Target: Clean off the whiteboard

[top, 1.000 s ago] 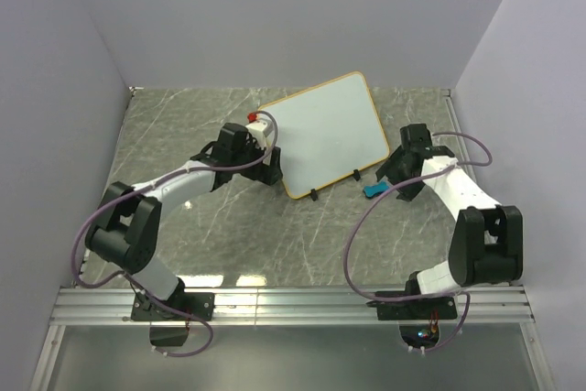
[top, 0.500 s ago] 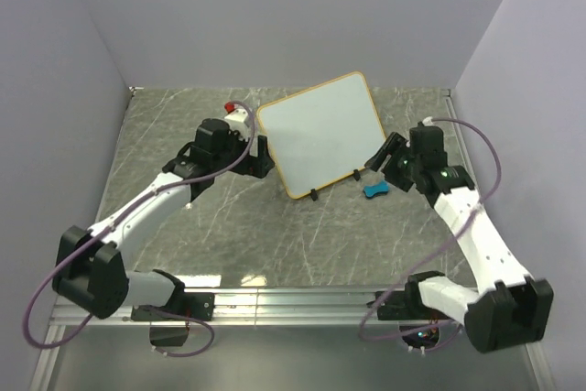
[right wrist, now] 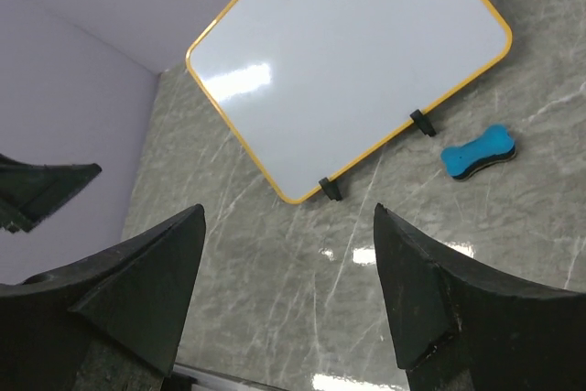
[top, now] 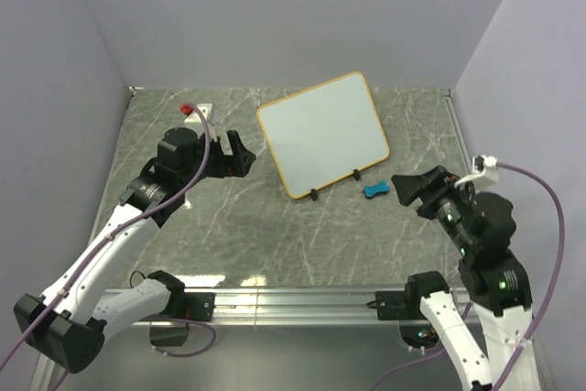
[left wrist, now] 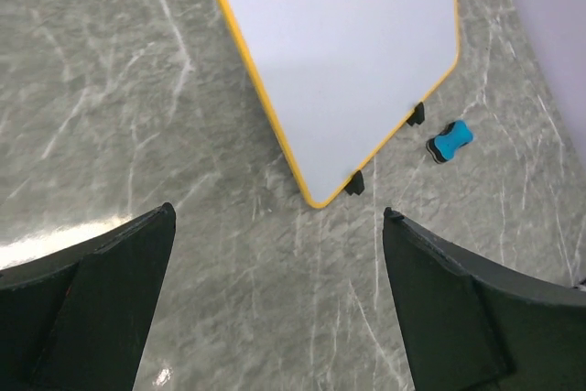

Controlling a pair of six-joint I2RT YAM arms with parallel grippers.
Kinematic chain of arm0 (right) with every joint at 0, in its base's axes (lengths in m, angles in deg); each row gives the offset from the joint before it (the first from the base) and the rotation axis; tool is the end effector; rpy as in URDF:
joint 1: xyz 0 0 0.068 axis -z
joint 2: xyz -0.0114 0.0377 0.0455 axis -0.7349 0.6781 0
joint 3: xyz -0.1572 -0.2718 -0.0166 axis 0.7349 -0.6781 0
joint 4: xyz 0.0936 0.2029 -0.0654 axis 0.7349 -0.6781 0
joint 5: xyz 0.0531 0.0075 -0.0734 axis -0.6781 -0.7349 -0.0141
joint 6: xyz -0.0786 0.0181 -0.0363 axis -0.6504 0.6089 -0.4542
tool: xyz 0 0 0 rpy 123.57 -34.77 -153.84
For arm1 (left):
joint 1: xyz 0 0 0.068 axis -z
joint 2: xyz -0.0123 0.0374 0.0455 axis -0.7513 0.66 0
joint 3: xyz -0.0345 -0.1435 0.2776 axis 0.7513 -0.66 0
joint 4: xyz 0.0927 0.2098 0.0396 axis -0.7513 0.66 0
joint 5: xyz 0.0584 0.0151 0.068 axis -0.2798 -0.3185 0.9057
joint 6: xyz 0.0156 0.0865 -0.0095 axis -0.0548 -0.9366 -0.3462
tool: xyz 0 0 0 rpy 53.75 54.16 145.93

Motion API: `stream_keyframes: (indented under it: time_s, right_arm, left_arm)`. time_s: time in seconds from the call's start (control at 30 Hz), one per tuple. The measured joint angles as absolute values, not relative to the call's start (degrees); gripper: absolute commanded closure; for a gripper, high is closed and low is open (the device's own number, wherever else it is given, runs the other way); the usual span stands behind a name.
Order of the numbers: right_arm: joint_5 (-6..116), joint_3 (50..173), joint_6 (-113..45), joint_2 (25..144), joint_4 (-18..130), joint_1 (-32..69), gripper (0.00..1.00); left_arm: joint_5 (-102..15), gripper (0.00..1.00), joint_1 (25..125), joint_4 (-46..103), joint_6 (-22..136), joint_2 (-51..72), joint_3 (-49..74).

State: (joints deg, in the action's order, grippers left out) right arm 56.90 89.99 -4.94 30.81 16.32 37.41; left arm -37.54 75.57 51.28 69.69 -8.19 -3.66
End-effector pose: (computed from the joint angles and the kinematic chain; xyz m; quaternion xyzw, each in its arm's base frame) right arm 0.0589 0.0187 0.3692 0.1439 0.7726 0.2778 0.5524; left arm 0.1841 -0.0967 0.3700 0.0294 0.8268 -0.2577 0.4991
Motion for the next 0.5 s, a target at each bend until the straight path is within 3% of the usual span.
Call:
stream_keyframes:
  time_s: [0.2, 0.5]
  right_arm:
    - [55.48, 84.68, -4.68, 21.11, 15.55, 37.41, 0.1]
    - [54.93, 84.24, -4.61, 23.42, 15.69, 37.41, 0.09]
  left_arm:
    - [-31.88, 0.0, 75.57, 56.7, 70.02, -9.65, 1.28]
    - [-26.29, 0.01, 75.57, 59.7, 69.38, -10.5, 5.15]
